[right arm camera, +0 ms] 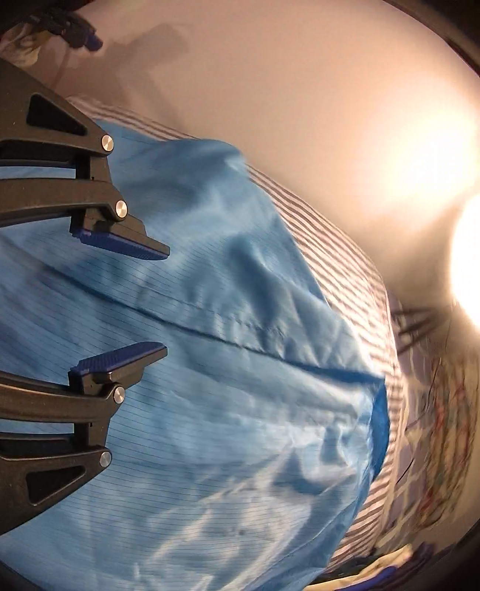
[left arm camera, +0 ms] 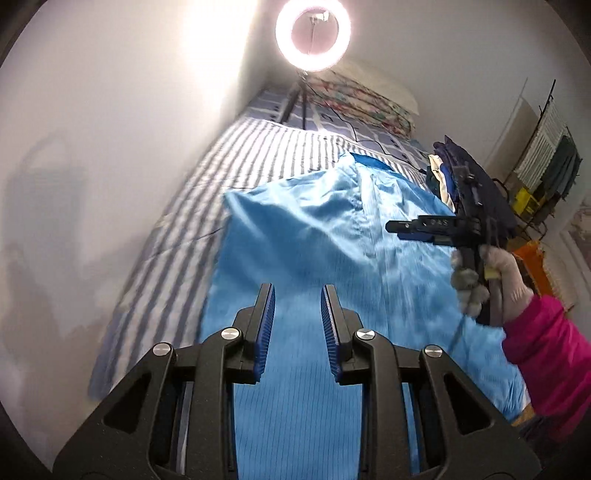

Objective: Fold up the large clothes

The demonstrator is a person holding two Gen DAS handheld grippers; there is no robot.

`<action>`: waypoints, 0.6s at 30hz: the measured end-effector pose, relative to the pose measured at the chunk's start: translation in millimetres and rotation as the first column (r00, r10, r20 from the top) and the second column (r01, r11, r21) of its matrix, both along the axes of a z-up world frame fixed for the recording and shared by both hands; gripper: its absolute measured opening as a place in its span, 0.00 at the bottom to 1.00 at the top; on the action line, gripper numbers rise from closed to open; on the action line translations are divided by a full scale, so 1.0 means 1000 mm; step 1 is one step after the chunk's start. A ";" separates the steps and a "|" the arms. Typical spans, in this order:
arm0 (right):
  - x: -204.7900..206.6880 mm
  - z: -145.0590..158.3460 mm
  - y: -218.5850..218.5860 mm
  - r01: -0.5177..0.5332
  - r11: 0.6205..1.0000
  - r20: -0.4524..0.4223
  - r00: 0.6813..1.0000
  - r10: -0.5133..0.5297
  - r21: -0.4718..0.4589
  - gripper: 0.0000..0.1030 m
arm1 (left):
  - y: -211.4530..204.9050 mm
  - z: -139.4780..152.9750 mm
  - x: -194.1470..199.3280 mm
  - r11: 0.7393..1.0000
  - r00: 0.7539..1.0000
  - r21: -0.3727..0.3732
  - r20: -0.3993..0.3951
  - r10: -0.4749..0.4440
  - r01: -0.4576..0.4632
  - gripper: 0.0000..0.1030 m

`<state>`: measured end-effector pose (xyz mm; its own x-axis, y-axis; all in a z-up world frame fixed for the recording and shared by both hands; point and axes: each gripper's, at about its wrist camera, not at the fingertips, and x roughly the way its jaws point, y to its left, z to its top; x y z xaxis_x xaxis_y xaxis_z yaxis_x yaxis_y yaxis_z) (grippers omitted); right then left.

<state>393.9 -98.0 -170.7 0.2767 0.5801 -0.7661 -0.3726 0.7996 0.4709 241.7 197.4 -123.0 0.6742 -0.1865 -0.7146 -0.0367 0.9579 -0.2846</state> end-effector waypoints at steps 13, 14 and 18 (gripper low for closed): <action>0.092 -0.041 0.008 0.123 0.991 -0.055 0.991 -0.120 0.054 0.48 | 0.018 -0.096 0.080 1.000 0.993 0.013 -0.113 0.018 -0.017 0.24; 0.099 -0.044 0.010 0.133 0.989 -0.055 0.990 -0.130 0.070 0.48 | 0.019 -0.102 0.081 1.000 0.993 0.020 -0.119 0.018 -0.016 0.24; 0.121 -0.049 0.017 0.145 0.980 -0.043 0.989 -0.140 0.139 0.22 | 0.016 -0.121 0.084 0.999 0.989 0.039 -0.150 0.005 0.000 0.24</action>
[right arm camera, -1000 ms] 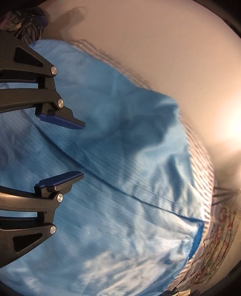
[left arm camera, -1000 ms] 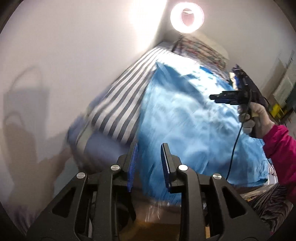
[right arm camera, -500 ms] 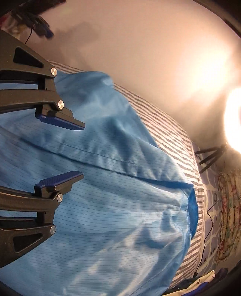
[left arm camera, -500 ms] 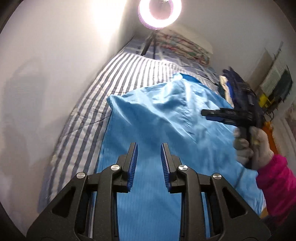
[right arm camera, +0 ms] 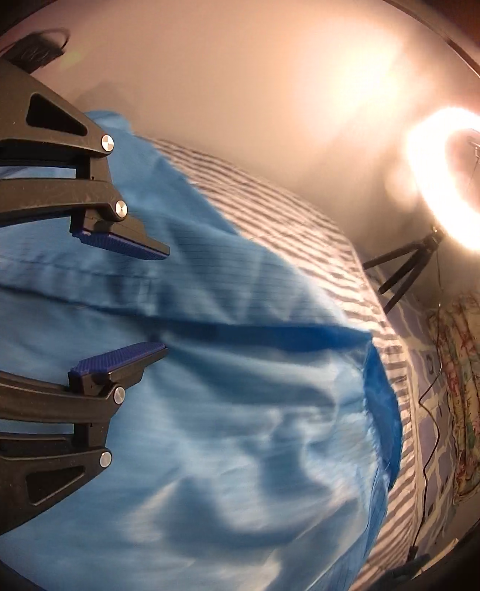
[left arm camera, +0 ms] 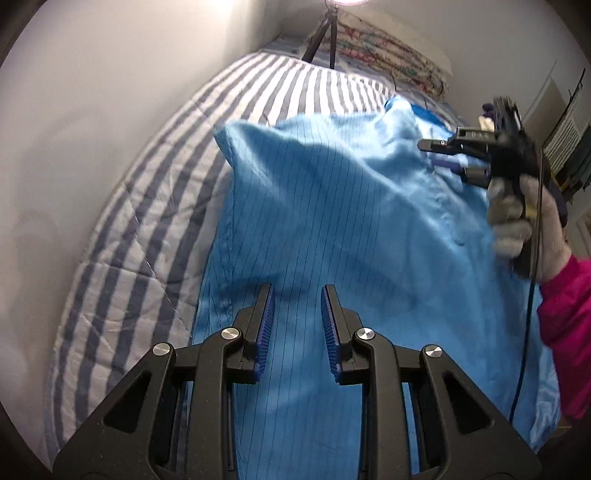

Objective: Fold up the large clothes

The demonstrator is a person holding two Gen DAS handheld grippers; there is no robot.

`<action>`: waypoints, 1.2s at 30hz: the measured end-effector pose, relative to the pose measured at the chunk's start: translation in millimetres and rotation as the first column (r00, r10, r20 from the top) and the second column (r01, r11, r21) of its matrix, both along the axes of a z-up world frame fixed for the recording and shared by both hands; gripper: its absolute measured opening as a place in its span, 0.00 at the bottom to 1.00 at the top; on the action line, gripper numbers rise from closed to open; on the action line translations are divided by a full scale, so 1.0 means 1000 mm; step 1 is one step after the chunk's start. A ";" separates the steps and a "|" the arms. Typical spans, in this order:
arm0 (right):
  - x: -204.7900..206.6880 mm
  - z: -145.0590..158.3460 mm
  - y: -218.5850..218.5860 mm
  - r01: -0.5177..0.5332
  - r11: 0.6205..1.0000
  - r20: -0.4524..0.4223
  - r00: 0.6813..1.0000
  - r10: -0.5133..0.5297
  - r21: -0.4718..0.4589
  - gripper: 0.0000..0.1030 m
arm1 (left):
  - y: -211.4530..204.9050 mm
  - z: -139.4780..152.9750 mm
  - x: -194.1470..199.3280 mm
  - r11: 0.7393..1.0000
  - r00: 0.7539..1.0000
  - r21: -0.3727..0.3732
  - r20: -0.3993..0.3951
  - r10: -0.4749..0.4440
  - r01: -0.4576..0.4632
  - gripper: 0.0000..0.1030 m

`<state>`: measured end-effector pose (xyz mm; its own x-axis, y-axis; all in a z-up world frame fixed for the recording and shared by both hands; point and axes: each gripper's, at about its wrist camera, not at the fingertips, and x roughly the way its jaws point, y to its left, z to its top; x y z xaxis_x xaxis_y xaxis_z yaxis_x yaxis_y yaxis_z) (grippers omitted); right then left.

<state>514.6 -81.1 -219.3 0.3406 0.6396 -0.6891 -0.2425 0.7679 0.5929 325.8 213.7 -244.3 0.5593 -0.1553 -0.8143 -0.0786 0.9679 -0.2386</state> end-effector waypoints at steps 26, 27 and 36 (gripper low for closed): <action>0.051 0.004 0.024 0.047 0.954 0.119 0.993 -0.012 -0.296 0.00 | -0.009 -0.006 -0.005 0.999 0.998 0.040 0.053 -0.028 0.026 0.24; 0.050 0.006 0.021 0.059 0.953 0.123 0.992 -0.023 -0.299 0.07 | -0.009 -0.006 -0.005 0.999 0.998 0.039 0.054 -0.028 0.026 0.24; -0.019 0.052 0.052 -0.131 0.968 0.211 0.961 0.177 -0.215 0.30 | 0.000 0.015 -0.032 0.999 0.999 0.032 0.054 0.005 -0.007 0.24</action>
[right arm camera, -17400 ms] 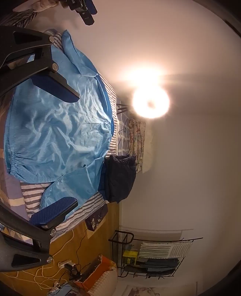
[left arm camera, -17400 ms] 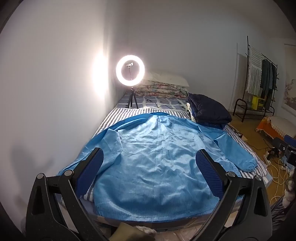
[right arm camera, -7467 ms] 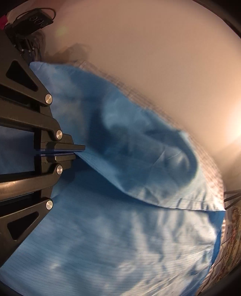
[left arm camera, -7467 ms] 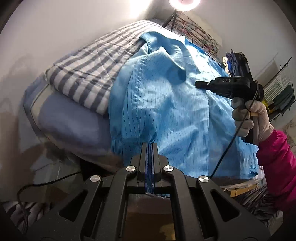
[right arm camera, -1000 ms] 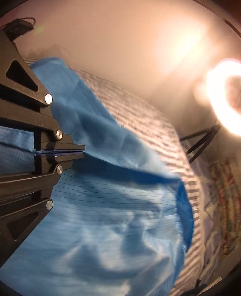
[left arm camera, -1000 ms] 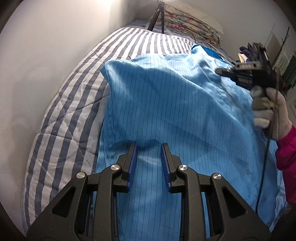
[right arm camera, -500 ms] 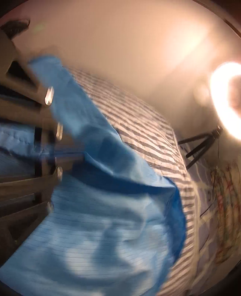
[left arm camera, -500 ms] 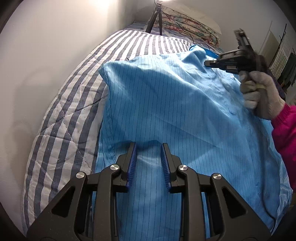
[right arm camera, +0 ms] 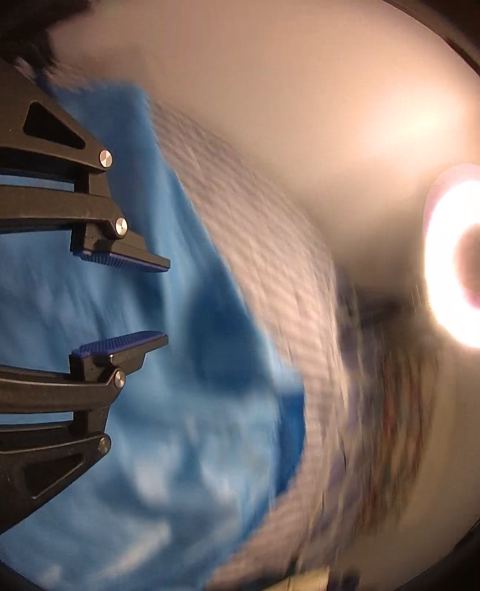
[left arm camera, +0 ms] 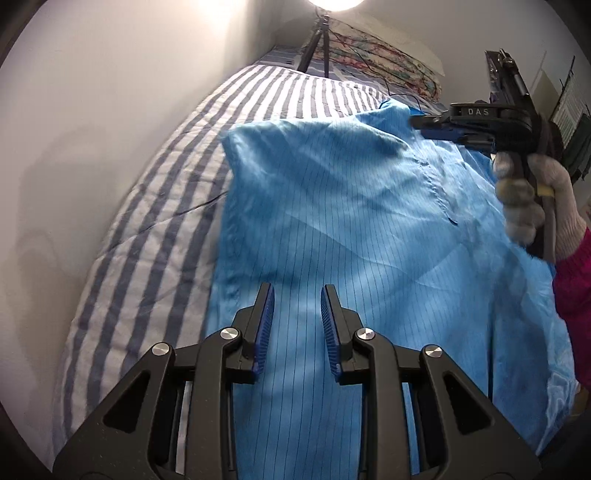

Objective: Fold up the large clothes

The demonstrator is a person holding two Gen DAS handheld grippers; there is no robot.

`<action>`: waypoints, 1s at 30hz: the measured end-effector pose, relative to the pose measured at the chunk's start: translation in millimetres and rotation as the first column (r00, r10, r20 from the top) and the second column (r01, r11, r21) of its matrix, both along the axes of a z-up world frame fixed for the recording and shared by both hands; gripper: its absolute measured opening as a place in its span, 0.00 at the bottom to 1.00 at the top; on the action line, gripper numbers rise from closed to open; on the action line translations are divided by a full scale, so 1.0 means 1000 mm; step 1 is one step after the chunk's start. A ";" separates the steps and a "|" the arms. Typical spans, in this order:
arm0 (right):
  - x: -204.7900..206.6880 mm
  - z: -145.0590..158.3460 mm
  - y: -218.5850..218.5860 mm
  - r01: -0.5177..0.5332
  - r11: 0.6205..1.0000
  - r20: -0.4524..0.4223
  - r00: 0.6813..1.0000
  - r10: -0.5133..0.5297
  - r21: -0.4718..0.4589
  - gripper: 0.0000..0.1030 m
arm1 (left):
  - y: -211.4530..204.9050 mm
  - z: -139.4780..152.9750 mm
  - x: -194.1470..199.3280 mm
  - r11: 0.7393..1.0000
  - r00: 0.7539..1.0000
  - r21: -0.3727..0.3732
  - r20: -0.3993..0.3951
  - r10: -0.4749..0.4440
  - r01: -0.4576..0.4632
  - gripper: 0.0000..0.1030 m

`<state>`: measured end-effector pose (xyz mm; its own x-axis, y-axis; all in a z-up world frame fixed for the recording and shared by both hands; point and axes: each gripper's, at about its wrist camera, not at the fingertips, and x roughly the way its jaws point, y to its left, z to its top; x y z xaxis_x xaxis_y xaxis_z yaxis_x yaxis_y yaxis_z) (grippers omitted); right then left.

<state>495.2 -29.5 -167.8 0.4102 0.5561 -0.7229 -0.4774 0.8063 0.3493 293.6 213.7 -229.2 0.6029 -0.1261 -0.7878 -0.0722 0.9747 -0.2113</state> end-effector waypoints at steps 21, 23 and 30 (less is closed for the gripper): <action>-0.101 0.027 0.109 -0.229 0.969 -0.082 0.968 0.237 0.090 0.30 | 0.048 0.063 -0.210 0.979 0.990 -0.159 0.043 0.133 -0.125 0.24; -0.132 0.060 0.080 -0.236 0.963 -0.035 0.970 0.242 0.127 0.31 | 0.046 0.061 -0.218 0.977 0.994 -0.192 0.031 0.101 -0.093 0.24; -0.249 0.113 -0.012 -0.273 0.949 0.020 0.962 0.273 0.158 0.37 | 0.033 0.040 -0.245 0.956 0.999 -0.289 -0.029 0.037 -0.044 0.24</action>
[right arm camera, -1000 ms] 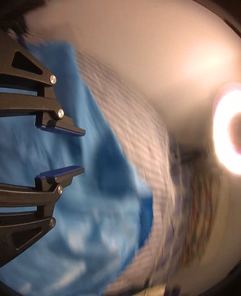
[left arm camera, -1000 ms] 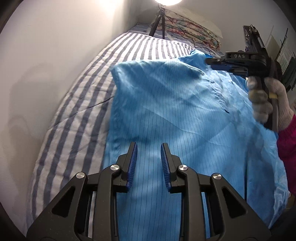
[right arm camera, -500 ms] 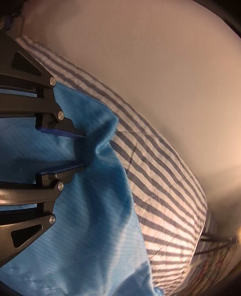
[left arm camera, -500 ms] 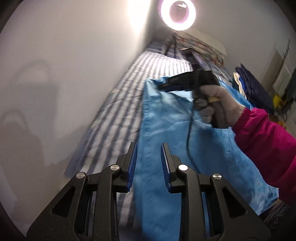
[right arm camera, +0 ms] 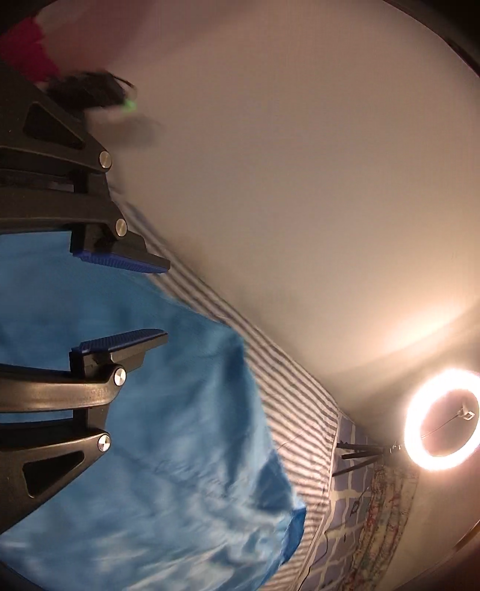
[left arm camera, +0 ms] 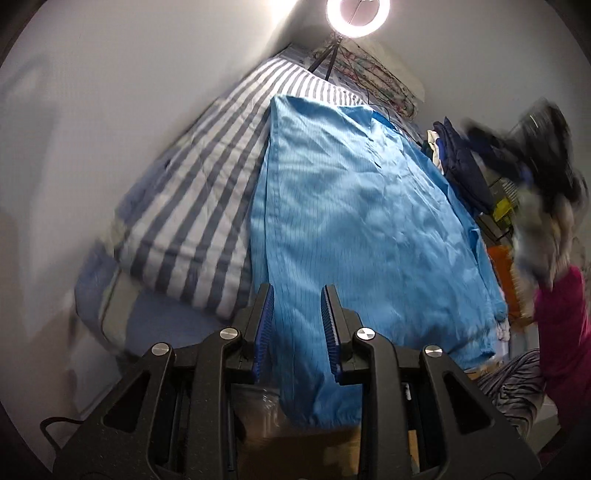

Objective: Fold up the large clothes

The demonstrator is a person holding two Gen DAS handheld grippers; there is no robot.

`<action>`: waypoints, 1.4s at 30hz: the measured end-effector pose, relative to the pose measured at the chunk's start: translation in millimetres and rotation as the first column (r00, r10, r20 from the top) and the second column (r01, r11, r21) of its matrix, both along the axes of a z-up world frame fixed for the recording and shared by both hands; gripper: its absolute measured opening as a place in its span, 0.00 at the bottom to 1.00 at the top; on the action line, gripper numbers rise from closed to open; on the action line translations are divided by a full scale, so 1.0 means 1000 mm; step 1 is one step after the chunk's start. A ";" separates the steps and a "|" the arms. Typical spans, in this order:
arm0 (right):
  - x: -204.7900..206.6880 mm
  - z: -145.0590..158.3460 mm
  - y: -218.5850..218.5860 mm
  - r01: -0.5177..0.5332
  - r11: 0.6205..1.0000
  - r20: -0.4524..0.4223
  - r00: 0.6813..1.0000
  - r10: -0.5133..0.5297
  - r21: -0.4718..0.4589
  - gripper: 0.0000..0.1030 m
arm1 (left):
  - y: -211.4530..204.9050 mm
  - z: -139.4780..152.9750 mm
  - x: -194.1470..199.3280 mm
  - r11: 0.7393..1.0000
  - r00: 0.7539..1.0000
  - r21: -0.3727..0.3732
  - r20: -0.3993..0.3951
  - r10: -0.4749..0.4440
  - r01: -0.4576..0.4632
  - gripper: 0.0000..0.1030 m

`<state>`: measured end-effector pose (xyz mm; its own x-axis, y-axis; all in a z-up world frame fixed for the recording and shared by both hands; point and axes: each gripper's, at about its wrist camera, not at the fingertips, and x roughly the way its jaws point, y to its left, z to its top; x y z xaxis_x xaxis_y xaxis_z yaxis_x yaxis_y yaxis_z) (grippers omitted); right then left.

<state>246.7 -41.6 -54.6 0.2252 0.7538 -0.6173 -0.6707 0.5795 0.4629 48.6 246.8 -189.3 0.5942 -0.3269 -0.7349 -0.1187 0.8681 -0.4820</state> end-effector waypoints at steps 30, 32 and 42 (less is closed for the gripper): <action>-0.200 -0.158 0.013 -0.069 0.965 -0.465 0.866 0.185 0.255 0.00 | -0.004 0.005 -0.007 1.000 1.000 -0.014 -0.019 -0.004 0.004 0.05; -0.192 -0.162 -0.004 0.013 0.939 -0.511 0.841 0.175 0.344 0.00 | 0.004 -0.008 -0.010 0.998 0.998 -0.053 -0.053 0.019 -0.022 0.06; -0.217 -0.182 0.027 -0.145 0.987 -0.501 0.850 0.161 0.072 0.22 | -0.017 -0.031 -0.011 0.998 0.994 -0.063 -0.106 -0.014 0.007 0.23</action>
